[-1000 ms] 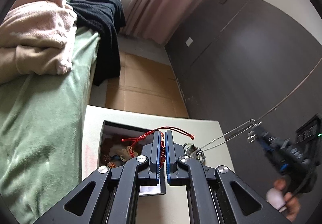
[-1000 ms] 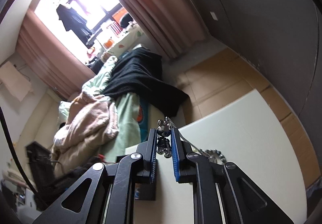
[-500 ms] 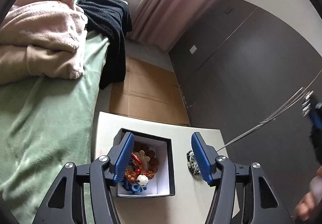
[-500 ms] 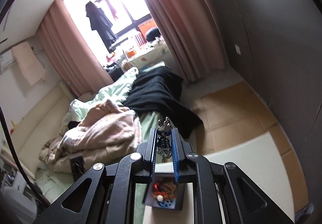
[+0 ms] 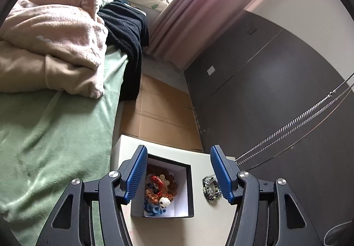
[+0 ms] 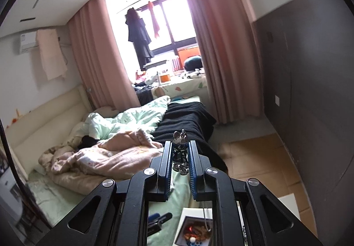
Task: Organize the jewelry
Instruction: 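Drop the red string bracelet into the box with the left tool while the right tool grasps silver chains, then carry the silver chains over the black box and open the right tool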
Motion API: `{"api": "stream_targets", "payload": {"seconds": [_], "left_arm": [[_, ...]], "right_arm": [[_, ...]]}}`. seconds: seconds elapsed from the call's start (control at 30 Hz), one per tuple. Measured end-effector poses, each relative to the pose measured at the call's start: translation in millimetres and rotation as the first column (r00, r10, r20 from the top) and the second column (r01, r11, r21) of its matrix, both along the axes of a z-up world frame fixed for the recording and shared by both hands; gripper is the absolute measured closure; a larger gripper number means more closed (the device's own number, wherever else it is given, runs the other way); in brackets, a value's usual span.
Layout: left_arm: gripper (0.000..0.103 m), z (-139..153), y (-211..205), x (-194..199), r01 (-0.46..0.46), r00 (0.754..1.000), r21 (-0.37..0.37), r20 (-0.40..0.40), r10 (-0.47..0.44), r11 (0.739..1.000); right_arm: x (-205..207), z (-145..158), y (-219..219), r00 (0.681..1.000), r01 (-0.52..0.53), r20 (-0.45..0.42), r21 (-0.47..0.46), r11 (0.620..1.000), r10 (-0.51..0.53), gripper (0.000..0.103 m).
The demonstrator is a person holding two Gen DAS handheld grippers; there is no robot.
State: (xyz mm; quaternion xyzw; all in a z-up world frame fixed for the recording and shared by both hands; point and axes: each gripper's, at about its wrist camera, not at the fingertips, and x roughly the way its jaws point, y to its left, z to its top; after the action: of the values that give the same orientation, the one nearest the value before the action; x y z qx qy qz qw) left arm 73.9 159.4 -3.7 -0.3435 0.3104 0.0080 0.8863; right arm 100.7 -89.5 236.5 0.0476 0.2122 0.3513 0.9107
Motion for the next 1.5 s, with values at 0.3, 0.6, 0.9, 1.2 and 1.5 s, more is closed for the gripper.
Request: {"api": "stream_targets", "payload": {"seconds": [0.3,0.6,0.9,1.2,1.5], "left_arm": [[0.043,3,21,-13,-0.040,0.999,-0.039,0.026,0.041,0.998],[0.043,0,32,-16,-0.067,0.997,-0.067,0.030,0.070,0.995],[0.043,-4,42,-20,-0.097,0.995,-0.082,0.017,0.099,0.992],[0.043,-8,45,-19,-0.112,0.994,-0.076,0.001,0.112,0.991],[0.043,-12,40,-12,-0.115,0.993,-0.038,-0.028,0.114,0.993]], "right_arm": [[2,-34,30,0.997,-0.043,-0.058,-0.032,0.999,0.041,0.088],[13,-93,58,0.982,-0.100,-0.168,-0.072,0.992,0.087,0.088],[30,-172,65,0.941,-0.123,-0.328,-0.087,0.989,0.089,0.088],[42,-242,78,0.878,-0.193,-0.462,-0.113,0.975,0.120,0.088],[63,-284,58,0.814,-0.177,-0.577,-0.128,0.976,0.072,0.052]]}}
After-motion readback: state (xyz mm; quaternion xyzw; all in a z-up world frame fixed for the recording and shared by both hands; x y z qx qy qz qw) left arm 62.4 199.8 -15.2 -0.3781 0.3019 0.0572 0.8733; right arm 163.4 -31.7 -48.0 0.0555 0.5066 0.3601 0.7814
